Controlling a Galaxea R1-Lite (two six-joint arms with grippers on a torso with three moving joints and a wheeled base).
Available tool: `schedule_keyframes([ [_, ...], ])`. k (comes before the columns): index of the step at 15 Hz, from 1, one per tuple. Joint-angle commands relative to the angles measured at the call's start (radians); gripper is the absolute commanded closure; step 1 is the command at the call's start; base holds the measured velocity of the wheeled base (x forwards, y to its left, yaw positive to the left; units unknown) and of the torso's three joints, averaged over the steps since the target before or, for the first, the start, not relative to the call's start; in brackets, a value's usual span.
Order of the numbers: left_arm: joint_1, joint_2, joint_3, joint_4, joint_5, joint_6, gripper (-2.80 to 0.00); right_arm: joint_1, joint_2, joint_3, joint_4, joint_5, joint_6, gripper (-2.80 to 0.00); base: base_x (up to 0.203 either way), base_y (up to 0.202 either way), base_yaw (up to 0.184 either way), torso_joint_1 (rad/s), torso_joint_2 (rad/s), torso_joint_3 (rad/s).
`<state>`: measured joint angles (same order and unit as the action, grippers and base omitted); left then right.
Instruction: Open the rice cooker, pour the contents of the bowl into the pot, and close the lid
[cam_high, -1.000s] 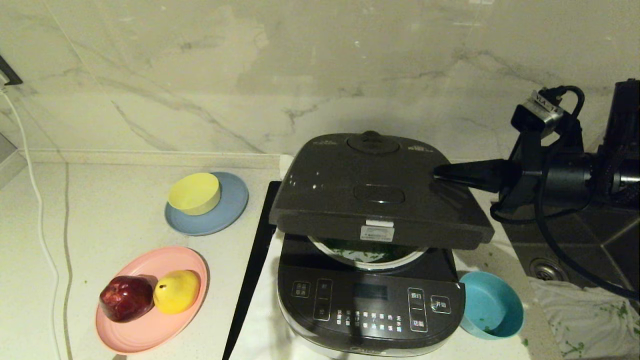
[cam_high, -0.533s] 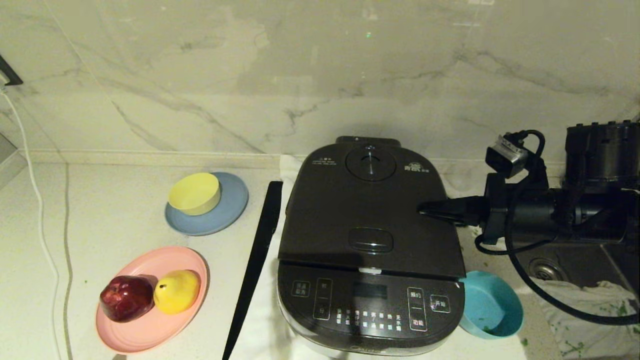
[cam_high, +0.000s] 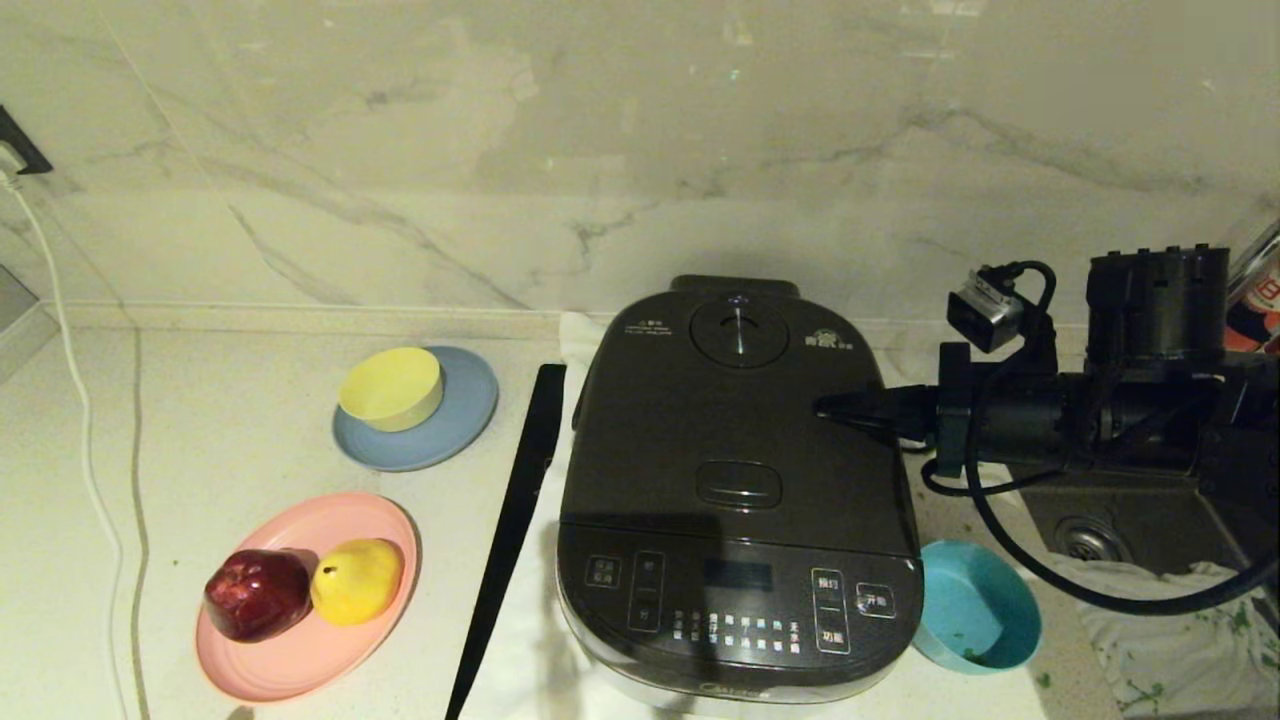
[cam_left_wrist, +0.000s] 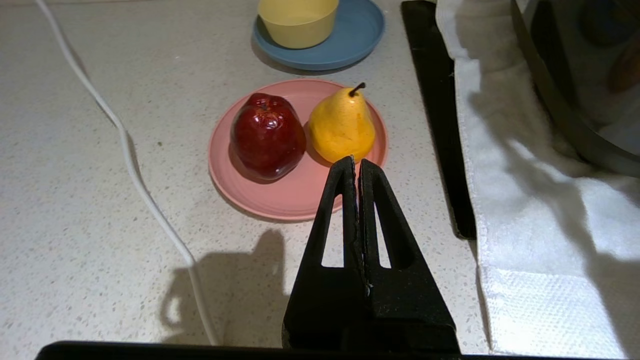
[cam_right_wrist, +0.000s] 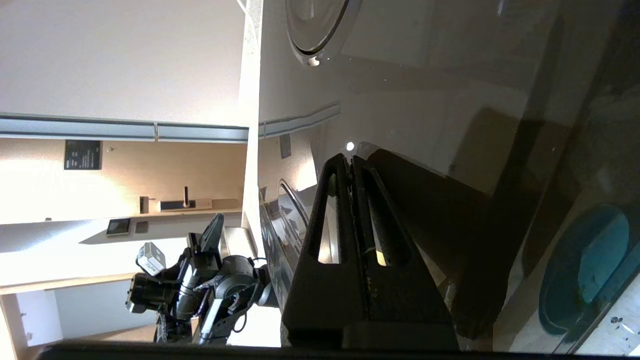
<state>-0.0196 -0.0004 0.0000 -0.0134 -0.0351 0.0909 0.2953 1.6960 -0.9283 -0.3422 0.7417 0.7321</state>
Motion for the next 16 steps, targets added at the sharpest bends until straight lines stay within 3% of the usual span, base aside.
schedule_keyframes([
  [1,0.000,-0.001,0.009,0.000,0.000,0.001,0.00,-0.001,-0.047,-0.006,0.009,-0.002,0.007,0.00,0.000,0.000,0.000,0.000,0.00,0.000],
  [5,0.000,-0.001,0.008,0.000,0.000,0.001,0.00,0.000,-0.237,-0.029,0.050,0.000,0.022,0.00,0.000,0.000,0.000,0.000,0.00,0.000],
  [8,0.000,-0.001,0.008,0.000,0.000,0.001,0.00,0.043,-0.313,-0.095,0.315,-0.004,0.018,0.00,0.000,0.000,0.000,0.000,0.00,0.000],
  [10,0.001,-0.001,0.008,0.000,0.000,0.000,0.00,0.054,-0.366,-0.129,0.441,-0.030,-0.051,0.00,0.000,0.000,0.000,0.000,0.00,0.000],
  [12,0.000,-0.001,0.008,0.000,0.000,0.001,0.00,0.099,-0.412,-0.142,0.549,-0.115,-0.108,0.00,0.000,0.000,0.000,0.000,0.00,0.000],
  [16,0.000,-0.001,0.008,0.000,0.000,0.000,0.00,0.265,-0.434,-0.134,0.674,-0.389,-0.166,0.00,0.000,0.000,0.000,0.000,0.00,0.000],
])
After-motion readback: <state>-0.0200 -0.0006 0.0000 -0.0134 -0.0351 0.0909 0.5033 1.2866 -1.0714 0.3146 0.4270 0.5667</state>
